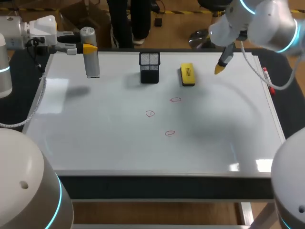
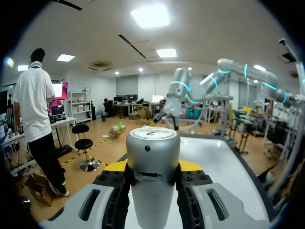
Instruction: Pick up the inspection probe, press it on each red-marked spot on the whiteboard one by one, put down the probe, pick up the eraser, and wipe off all the red marks.
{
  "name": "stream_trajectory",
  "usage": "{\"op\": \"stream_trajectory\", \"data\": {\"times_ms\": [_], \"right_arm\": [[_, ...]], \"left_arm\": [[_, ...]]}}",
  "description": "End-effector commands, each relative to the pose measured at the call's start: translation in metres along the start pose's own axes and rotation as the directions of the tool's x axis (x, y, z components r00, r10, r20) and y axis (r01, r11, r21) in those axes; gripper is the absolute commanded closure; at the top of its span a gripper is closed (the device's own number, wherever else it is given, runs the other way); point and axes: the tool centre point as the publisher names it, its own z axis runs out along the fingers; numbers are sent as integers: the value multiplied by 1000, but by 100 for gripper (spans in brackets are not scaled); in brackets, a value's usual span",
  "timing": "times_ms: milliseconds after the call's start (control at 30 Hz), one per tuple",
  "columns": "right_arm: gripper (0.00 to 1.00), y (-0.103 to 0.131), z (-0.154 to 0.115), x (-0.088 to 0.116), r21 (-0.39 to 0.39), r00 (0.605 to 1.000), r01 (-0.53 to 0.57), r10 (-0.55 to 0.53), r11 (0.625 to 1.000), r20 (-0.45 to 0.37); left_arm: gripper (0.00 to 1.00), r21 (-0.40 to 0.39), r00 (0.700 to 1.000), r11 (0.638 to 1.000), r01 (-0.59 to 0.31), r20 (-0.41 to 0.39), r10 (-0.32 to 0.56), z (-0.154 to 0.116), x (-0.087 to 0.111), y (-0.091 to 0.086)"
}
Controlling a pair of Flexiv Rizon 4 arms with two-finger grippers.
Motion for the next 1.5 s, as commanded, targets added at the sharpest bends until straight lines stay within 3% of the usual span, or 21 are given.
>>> {"op": "stream_trajectory", "data": {"times_ms": [33,667,833,1033,1133,1200,1233,1500], "right_arm": [[0,4,-9,-4,373,882,328,-140,868,-450],[0,4,-9,-4,373,882,328,-140,868,-450],[0,7,10,3,261,856,414,-276,872,-437],[0,8,18,12,152,805,514,-414,844,-424],[0,11,21,16,72,754,583,-506,809,-419],[0,16,24,18,-14,697,622,-562,783,-446],[0,17,26,18,-10,687,647,-588,763,-426],[0,43,50,24,-116,473,811,-759,574,-447]], "left_arm": [[100,1,1000,1000,0,-1,0,0,0,-1],[100,1,1000,1000,0,-1,0,0,0,-1],[100,1,1000,1000,0,-1,0,0,0,-1],[100,1,1000,1000,0,-1,0,0,0,-1],[100,1,1000,1000,0,-1,0,0,0,-1],[100,1,1000,1000,0,-1,0,0,0,-1],[100,1,1000,1000,0,-1,0,0,0,-1],[100,1,1000,1000,0,-1,0,0,0,-1]]}}
